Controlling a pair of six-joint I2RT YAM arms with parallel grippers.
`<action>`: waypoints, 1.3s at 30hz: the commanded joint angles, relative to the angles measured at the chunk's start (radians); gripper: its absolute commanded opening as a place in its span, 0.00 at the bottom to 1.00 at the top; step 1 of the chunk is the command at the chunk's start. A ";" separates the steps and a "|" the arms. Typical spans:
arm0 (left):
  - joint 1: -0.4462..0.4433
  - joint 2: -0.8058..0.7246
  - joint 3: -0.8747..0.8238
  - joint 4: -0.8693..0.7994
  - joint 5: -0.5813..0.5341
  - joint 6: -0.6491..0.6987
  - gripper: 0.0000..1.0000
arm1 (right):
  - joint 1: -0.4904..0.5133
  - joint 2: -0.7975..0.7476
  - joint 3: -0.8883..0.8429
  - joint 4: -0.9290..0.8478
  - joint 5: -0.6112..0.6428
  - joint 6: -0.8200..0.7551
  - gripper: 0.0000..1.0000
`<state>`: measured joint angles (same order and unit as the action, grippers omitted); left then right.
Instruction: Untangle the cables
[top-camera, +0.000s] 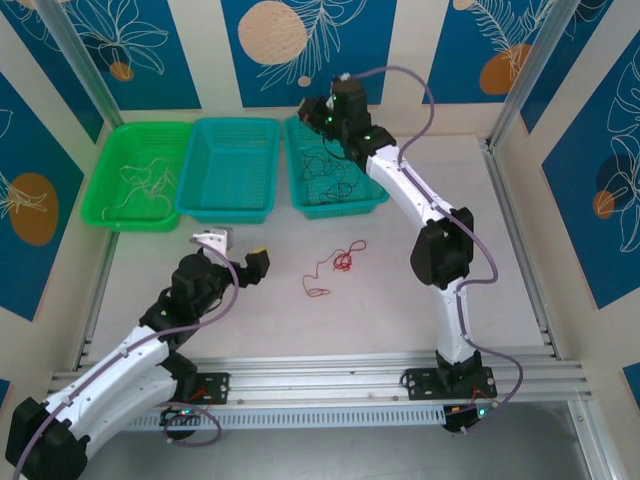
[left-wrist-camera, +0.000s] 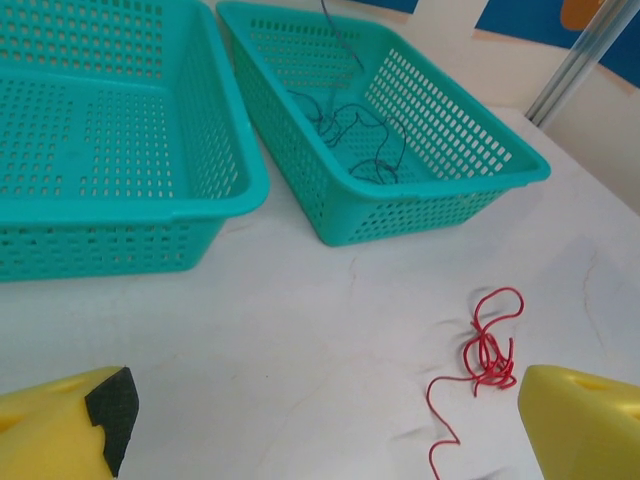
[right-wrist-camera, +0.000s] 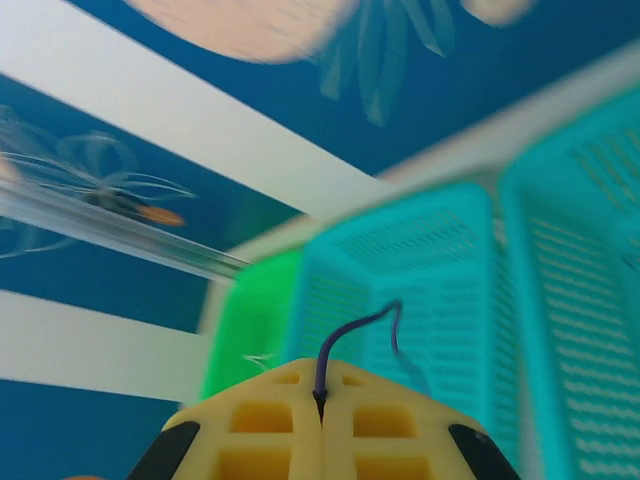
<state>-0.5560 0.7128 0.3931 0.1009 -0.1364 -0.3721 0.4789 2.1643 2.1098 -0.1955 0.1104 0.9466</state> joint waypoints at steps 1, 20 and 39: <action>0.011 -0.025 -0.011 -0.046 -0.007 -0.026 0.98 | -0.027 -0.044 -0.136 0.058 0.065 0.022 0.00; 0.006 0.305 0.140 -0.023 0.287 -0.070 1.00 | -0.119 -0.373 -0.446 -0.229 -0.008 -0.187 0.90; -0.114 0.734 0.400 -0.052 0.352 0.028 0.98 | -0.043 -0.814 -0.982 -0.245 0.106 -0.231 0.96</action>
<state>-0.6495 1.4002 0.7418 0.0685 0.1780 -0.4000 0.4168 1.4475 1.2179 -0.4389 0.1341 0.6918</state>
